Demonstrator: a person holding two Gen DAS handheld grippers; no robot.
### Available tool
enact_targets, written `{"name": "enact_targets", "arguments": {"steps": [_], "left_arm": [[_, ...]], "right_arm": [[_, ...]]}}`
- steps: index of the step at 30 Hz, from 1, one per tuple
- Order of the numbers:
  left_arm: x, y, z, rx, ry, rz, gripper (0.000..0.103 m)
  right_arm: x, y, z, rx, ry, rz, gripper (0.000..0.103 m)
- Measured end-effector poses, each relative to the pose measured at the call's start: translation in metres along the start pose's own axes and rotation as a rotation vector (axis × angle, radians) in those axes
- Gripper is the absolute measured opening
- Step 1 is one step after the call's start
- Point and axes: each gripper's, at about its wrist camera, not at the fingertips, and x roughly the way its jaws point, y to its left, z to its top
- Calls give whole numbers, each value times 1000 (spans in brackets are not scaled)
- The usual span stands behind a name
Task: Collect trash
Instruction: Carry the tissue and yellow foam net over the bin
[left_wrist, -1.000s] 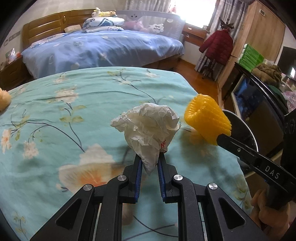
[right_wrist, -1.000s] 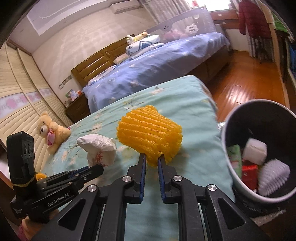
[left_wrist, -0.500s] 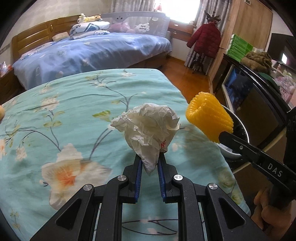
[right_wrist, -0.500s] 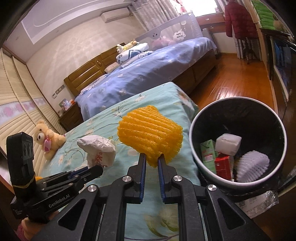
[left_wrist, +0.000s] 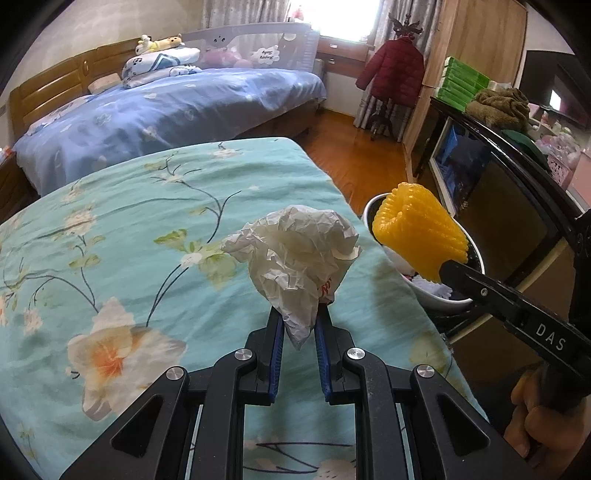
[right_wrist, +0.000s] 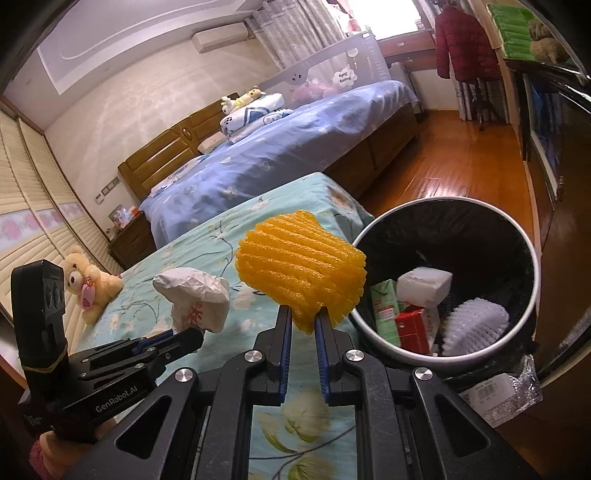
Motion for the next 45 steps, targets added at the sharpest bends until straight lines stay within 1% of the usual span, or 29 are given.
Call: {"name": "enact_targets", "arguments": {"steps": [19, 33, 45], "left_arm": [[15, -28, 9, 51, 16, -36, 15], [24, -35, 12, 66, 22, -43, 15], [38, -49, 20, 86, 36, -67, 15]], "right_arm": [[-17, -25, -1, 32, -22, -42, 12], [-23, -38, 0, 46, -33, -65, 12], [-25, -59, 4, 64, -25, -106, 12]]}}
